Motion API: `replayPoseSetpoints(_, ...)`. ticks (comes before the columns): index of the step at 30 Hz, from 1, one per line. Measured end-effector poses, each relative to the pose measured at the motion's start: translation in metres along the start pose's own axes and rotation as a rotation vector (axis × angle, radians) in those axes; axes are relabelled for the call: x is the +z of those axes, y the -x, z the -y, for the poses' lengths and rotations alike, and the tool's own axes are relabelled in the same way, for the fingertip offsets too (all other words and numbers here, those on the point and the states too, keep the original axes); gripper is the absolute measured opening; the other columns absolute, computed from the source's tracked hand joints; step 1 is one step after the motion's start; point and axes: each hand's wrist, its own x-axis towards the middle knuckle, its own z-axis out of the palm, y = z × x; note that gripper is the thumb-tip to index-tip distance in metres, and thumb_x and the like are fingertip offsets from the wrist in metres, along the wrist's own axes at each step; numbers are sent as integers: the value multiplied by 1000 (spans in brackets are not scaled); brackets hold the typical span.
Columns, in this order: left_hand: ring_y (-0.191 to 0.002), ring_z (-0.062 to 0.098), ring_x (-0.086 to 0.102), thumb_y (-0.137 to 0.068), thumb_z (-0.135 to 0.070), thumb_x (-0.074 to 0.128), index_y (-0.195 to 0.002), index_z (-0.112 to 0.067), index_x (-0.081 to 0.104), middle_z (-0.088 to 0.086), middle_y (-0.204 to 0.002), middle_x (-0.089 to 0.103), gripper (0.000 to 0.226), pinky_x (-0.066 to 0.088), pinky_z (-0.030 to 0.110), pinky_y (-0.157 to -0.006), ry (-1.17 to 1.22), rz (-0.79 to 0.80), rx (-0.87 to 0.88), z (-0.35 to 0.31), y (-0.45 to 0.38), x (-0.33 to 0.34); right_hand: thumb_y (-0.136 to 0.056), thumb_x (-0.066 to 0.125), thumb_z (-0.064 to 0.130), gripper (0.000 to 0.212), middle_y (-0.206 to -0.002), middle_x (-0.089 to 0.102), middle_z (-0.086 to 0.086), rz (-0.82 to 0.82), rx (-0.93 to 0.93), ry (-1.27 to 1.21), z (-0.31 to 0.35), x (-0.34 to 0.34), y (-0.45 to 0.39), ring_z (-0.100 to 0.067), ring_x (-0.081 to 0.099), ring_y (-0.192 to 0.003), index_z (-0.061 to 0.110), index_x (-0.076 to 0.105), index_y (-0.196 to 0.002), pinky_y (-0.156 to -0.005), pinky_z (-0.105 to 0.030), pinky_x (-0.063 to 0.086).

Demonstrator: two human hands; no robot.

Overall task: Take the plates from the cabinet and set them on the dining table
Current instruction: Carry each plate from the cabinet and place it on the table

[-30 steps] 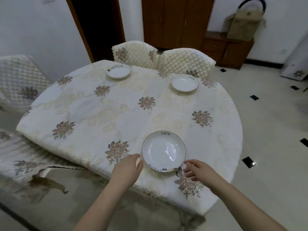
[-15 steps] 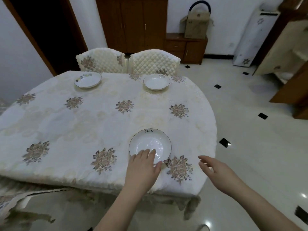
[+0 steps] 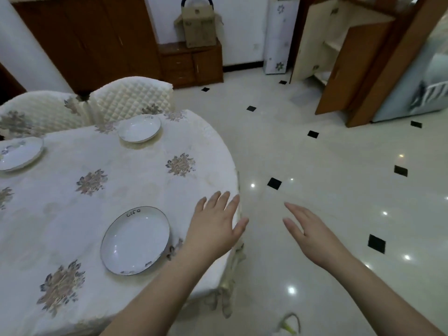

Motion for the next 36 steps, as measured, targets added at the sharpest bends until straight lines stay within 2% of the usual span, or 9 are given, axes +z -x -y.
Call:
replayPoseSetpoints(7,-148,16,10,-80,-70,-1,-153,-31,11,-5,-161,15,83,10,41,-120,-12,87,219,-104,-97,-4,-98,34,46,55,-157,26,1,-109,101,13,-97,-74,-31,-15,21,-144,27,27,-150,-117,-29,14)
replayPoseSetpoints(10,-148,17,10,-87,-68,7,-153,-31,11,-4,-161,15,76,9,41,-120,-37,49,171,-129,-129,-12,-98,29,51,58,-158,24,0,-129,109,89,-126,-98,-46,-18,21,-144,27,25,-150,-117,-32,14)
replayPoseSetpoints(13,-149,20,8,-92,-65,13,-154,-30,8,-1,-162,12,71,6,45,-120,-44,19,70,-144,-152,-15,-87,5,65,76,-159,21,1,-160,82,227,-143,-113,-64,-19,19,-145,28,21,-151,-118,-36,12)
replayPoseSetpoints(18,-149,21,5,-83,-66,-4,-154,-28,9,0,-162,10,82,7,45,-120,-98,17,16,-136,-200,-1,-83,-8,66,81,-160,15,4,-190,60,269,-153,-122,-114,-18,10,-147,30,17,-152,-119,-38,2)
replayPoseSetpoints(21,-149,22,5,-84,-65,-3,-154,-27,11,1,-162,11,82,7,44,-120,-85,17,24,-125,-229,8,-86,-12,65,80,-161,14,3,-199,30,344,-152,-117,-142,-20,4,-148,29,16,-152,-118,-37,-5)
replayPoseSetpoints(23,-149,22,4,-85,-64,-2,-154,-27,9,1,-163,9,80,6,45,-120,-73,13,36,-116,-258,17,-90,-6,61,75,-161,15,2,-177,26,394,-154,-113,-170,-23,5,-148,27,18,-152,-117,-38,-7)
replayPoseSetpoints(25,-149,23,6,-87,-64,1,-154,-28,12,1,-162,12,77,5,46,-120,-51,4,54,-107,-284,23,-92,-6,61,74,-160,17,1,-132,22,437,-156,-111,-195,-24,8,-148,27,20,-152,-116,-38,-7)
replayPoseSetpoints(30,-142,26,33,-92,-57,28,-147,-23,38,6,-152,39,66,14,45,-113,-12,-86,113,-94,-343,28,-91,-8,63,76,-159,22,1,-103,72,483,-172,-129,-246,-25,14,-147,27,22,-151,-115,-36,-5)
replayPoseSetpoints(36,-140,28,37,-91,-56,29,-146,-23,41,6,-150,42,65,20,46,-113,2,-33,136,-85,-421,30,-94,1,60,69,-159,20,2,-131,182,470,-208,-154,-295,-24,10,-147,27,26,-150,-116,-37,-3)
